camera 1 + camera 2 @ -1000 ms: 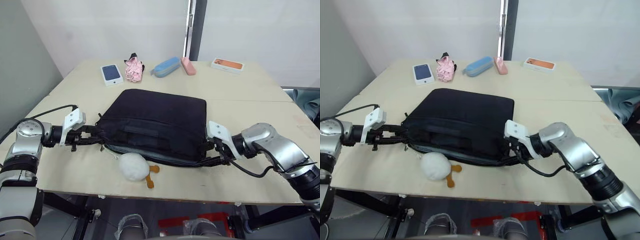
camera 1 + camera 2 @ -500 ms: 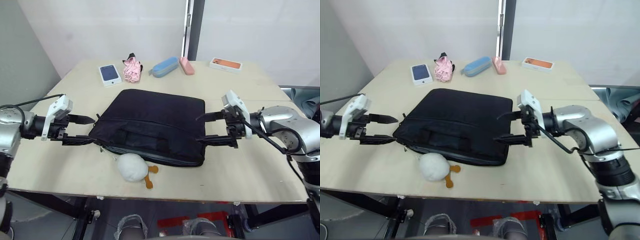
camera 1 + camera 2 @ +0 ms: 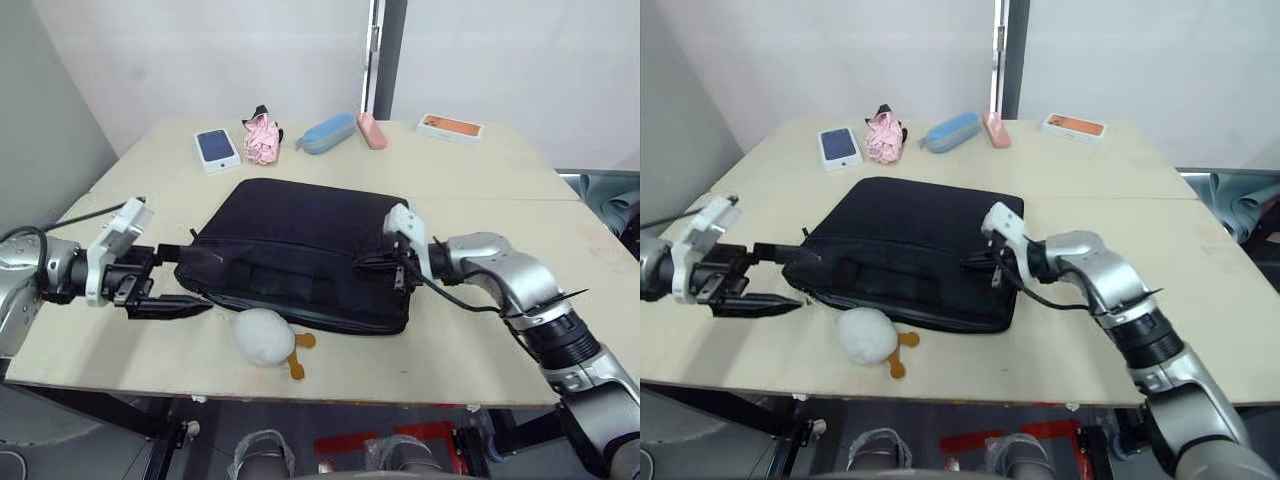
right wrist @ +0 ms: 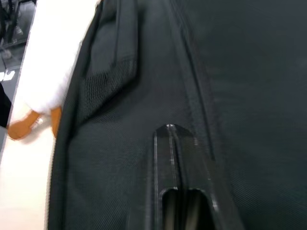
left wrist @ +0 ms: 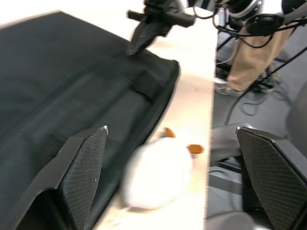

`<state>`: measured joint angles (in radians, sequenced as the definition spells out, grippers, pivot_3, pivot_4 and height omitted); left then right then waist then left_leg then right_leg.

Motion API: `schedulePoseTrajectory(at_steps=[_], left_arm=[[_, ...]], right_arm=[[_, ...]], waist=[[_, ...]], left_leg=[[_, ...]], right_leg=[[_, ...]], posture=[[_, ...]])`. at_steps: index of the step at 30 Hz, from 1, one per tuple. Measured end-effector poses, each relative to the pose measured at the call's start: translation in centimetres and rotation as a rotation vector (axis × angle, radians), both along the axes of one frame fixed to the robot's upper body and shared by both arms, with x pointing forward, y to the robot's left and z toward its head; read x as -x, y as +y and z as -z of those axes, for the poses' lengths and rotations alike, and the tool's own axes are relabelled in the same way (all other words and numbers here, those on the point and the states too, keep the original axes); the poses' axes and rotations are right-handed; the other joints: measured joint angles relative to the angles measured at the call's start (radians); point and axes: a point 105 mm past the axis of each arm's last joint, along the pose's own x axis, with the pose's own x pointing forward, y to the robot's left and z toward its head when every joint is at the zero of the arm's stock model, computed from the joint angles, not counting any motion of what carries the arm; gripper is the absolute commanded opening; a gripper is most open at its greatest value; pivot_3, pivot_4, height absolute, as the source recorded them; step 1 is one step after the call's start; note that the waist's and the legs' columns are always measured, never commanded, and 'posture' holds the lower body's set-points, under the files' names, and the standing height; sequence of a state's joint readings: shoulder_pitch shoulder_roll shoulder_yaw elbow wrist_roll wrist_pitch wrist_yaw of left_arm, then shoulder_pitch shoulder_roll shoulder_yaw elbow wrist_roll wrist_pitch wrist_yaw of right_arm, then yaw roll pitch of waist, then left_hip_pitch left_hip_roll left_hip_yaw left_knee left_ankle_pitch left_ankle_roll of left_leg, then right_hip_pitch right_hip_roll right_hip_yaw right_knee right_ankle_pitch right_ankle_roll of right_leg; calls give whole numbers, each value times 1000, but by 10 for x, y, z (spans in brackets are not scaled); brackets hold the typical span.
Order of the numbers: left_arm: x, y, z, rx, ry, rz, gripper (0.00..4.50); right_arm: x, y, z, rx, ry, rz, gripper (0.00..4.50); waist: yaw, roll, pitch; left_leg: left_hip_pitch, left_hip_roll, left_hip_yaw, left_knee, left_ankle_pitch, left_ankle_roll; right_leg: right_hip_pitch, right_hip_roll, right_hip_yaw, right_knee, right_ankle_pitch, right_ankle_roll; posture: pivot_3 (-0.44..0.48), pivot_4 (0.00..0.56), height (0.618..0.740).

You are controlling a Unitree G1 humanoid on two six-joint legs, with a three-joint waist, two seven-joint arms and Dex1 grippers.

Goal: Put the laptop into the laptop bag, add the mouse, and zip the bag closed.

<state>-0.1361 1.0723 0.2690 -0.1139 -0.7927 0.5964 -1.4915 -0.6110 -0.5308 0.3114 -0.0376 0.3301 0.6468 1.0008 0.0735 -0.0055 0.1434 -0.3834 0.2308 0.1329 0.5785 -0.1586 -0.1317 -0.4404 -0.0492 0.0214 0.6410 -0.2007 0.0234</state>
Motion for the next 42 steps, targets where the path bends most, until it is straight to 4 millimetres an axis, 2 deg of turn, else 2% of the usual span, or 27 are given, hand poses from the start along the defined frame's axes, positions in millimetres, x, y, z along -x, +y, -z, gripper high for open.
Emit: schedulePoseTrajectory(at_steps=[4,11,17,22,31,36,42], left_arm=[[10,1,20,47,110,-82,4500],[29,21,56,92,295,-318,4500],[30,12,79,114,368,-430,4500],[27,3,99,88,413,-475,4500],[-7,-28,104,132,383,-480,4500],[-6,-37,109,107,392,-448,3034],[-2,-41,112,47,371,-397,882]], right_arm=[[-6,7,5,44,-30,-16,39],[-8,10,9,85,-55,-54,39],[-9,12,10,90,-66,-60,39],[-9,14,10,93,-70,-58,39],[-10,14,10,107,-78,-47,39],[-8,12,8,116,-82,-44,0],[-8,9,9,127,-79,-31,0]], waist=[[-9,0,0],[-21,0,0],[-22,0,0],[-23,-1,-1],[-21,-1,-1],[-22,-1,-2],[-16,-1,-2]], left_leg=[[0,0,0,0,0,0],[1,0,-1,0,0,0],[2,0,-1,1,0,1],[3,0,-1,1,0,1],[3,0,-1,3,0,1],[3,0,-1,2,0,1],[3,0,-1,3,0,1]], right_leg=[[1,0,0,0,0,0],[2,0,0,0,0,0],[4,0,0,0,0,0],[5,0,0,0,0,0],[6,0,0,1,0,0],[6,0,0,0,0,0],[6,0,0,0,0,0]], posture=[[0,150,740],[0,150,740],[0,150,740],[0,150,740],[0,150,740],[0,150,740],[0,150,740]])
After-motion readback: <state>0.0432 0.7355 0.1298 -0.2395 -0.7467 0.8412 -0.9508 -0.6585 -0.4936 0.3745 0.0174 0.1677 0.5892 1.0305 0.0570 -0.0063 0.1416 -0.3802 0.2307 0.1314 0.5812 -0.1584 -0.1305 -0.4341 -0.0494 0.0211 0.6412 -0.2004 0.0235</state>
